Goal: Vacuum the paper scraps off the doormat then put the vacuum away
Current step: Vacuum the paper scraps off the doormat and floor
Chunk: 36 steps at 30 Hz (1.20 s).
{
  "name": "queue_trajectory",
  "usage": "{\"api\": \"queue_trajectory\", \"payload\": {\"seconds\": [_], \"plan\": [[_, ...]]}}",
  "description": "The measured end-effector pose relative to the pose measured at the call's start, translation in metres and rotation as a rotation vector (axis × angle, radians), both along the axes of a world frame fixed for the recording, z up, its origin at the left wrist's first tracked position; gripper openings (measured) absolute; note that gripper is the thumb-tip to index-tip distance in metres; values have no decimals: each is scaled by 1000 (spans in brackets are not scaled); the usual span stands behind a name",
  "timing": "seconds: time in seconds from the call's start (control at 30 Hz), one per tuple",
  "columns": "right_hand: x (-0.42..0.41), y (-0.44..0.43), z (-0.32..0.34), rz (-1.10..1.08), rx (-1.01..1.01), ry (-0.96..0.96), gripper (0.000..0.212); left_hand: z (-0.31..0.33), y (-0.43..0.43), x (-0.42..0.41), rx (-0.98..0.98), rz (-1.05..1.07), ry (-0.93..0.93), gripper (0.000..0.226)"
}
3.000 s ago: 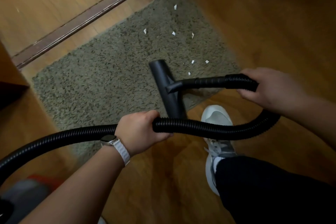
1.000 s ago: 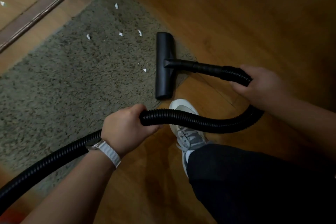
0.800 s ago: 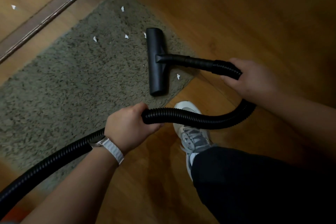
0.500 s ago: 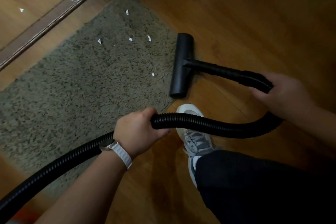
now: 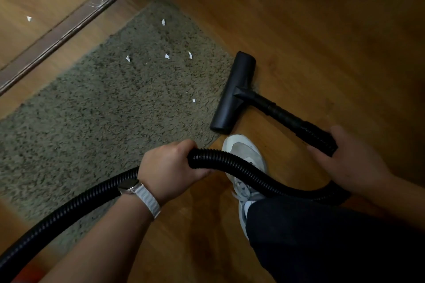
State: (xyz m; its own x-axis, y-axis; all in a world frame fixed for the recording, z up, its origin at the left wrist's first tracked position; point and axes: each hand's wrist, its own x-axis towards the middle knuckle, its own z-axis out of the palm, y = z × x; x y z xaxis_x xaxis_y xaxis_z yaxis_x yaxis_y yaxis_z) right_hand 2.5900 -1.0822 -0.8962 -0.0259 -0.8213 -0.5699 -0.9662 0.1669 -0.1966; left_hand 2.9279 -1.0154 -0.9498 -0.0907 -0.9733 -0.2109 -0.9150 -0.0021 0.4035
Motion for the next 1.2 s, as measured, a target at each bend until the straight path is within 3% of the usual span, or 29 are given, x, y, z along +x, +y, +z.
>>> {"api": "queue_trajectory", "payload": {"seconds": [0.3,0.47,0.63,0.8,1.0,1.2], "plan": [[0,-6,-6,-3,-69,4,34,-6,8,-6,13,14,5,54],[-6,-20,-9,-64,-168,-87,41,-5,6,-8,6,45,6,53],[-6,-26,-10,-207,-140,-222,28,-4,2,-4,5,58,10,50],[-7,-46,-12,-292,-217,-180,30,-3,-1,-2,-8,114,30,57],[-6,-47,-7,-262,-249,-124,31,-2,0,-3,-22,99,37,57],[-1,-14,7,-153,-107,-170,23,-7,7,-3,-2,24,10,59]]}}
